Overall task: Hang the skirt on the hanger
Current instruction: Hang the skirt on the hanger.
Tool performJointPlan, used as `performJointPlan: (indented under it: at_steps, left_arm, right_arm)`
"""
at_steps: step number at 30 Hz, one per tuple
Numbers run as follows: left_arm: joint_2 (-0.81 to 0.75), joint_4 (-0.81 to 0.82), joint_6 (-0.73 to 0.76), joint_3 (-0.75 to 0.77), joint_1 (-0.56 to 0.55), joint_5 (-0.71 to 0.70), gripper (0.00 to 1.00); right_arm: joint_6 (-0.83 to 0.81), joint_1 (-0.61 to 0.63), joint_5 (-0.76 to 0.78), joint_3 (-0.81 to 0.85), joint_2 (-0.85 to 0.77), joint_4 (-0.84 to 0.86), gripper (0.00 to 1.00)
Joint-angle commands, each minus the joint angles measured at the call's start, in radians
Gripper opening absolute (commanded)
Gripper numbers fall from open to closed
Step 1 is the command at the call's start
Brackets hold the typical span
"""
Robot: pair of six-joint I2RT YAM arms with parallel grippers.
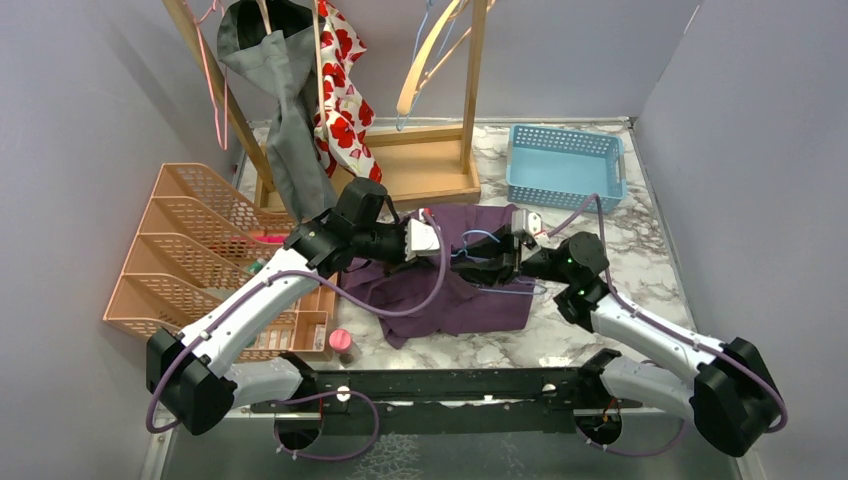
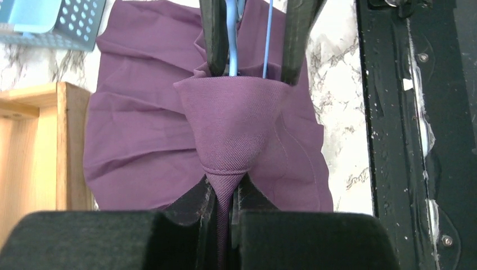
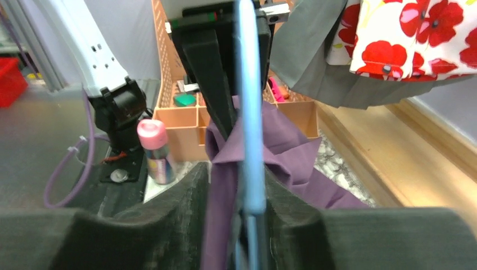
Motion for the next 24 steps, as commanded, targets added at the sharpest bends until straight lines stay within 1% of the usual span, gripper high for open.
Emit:
performJointPlan:
  at_steps: [1,2,5,7,10,14,16,19,21,24]
  left_arm:
    - [-0.045,0.105,-0.146,-0.012,-0.001,-0.143,0.0]
    - [-0.062,0.132,-0.19,-0.027,-0.001,-0.212,0.0]
    - [-0.133,0.207,-0.322,-0.076,-0.001,-0.333,0.0]
    - [-0.178,0.248,-0.387,-0.105,-0.001,-0.418,0.0]
    - [-0.21,0.265,-0.443,-0.123,-0.001,-0.492,0.0]
    - [-0.224,0.272,-0.459,-0.127,-0.002,-0.459,0.0]
    - [-0.226,0.276,-0.462,-0.129,-0.001,-0.455,0.0]
    - [-0.224,0.277,-0.463,-0.125,-0.001,-0.46,0.0]
    - [-0.222,0.277,-0.465,-0.122,-0.001,-0.46,0.0]
    - [-0.222,0.277,-0.469,-0.124,-0.001,-0.462,0.0]
  right_arm:
    - [-0.014,0.008,0.101,0.047,-0.097,-0.16,0.47]
    - [-0.019,0.008,0.133,0.054,-0.122,-0.208,0.51]
    - [-0.008,0.008,0.26,0.061,-0.194,-0.322,0.53]
    - [0.043,0.008,0.387,0.077,-0.231,-0.413,0.54]
    - [0.17,0.008,0.594,0.125,-0.262,-0.586,0.54]
    - [0.373,0.008,0.843,0.228,-0.247,-0.95,0.55]
    - [0.517,0.008,0.963,0.253,-0.231,-1.094,0.55]
    - [0.628,0.008,1.048,0.227,-0.218,-1.206,0.56]
    - [0.734,0.008,1.097,0.211,-0.2,-1.284,0.58]
    - [0.798,0.008,1.093,0.187,-0.17,-1.322,0.6]
